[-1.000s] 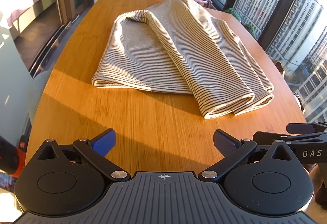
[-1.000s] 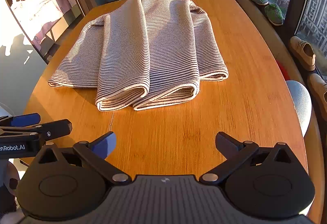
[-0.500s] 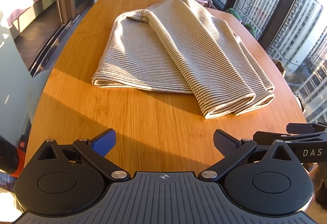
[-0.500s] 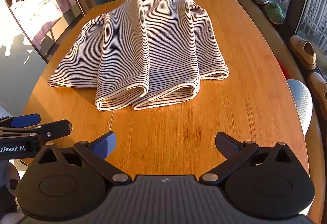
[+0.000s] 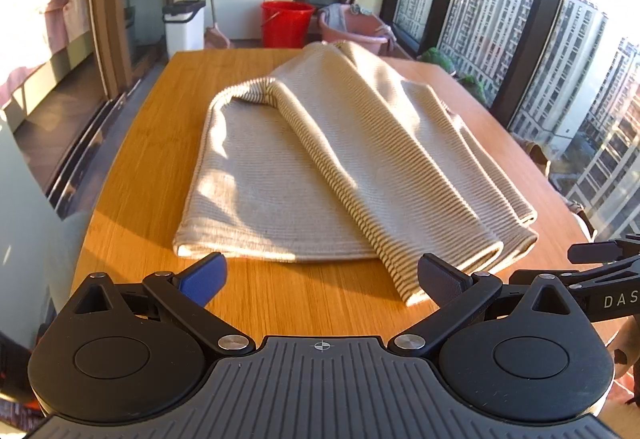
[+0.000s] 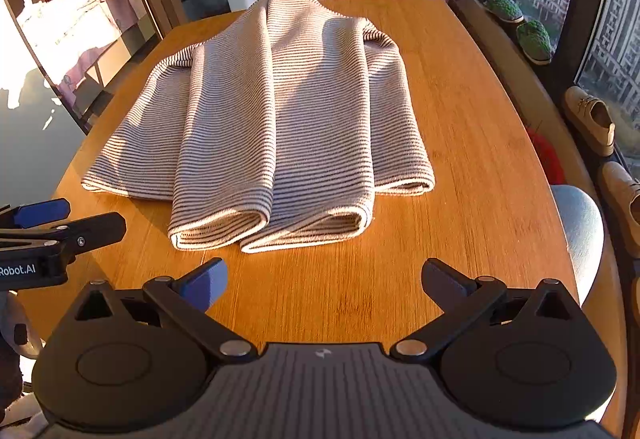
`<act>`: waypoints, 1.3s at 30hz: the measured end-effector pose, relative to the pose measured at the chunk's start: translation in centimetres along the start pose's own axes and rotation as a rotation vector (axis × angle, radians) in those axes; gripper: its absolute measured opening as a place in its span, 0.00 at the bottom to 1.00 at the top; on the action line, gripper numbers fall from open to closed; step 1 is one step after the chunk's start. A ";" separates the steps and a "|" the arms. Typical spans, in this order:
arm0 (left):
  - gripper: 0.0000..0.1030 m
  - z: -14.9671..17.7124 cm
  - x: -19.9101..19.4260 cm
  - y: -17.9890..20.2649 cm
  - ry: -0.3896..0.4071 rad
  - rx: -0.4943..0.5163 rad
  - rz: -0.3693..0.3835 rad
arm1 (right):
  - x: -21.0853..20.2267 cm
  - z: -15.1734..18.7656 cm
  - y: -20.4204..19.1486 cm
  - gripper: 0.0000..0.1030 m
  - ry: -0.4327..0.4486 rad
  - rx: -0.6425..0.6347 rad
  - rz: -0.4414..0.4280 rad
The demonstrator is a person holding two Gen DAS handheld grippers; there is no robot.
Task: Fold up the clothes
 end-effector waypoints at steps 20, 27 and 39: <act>1.00 0.1 9.0 4.9 -0.074 0.093 0.208 | 7.2 -11.1 -1.9 1.00 0.153 0.003 -0.229; 1.00 0.6 8.5 3.8 -0.033 0.093 0.232 | 10.6 -9.5 -1.9 1.00 0.036 -0.037 -0.188; 1.00 0.8 8.0 3.8 -0.002 0.079 0.259 | 8.4 -21.1 -8.5 0.79 0.382 -0.324 0.033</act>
Point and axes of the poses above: each gripper's, at about its wrist camera, not at the fingertips, and x roughly the way its jaws point, y to its right, z to its underside, the point moved 10 cm from there along x, roughly the way its jaws point, and after that the axes turned 9 degrees about z, right-handed, at the moved point
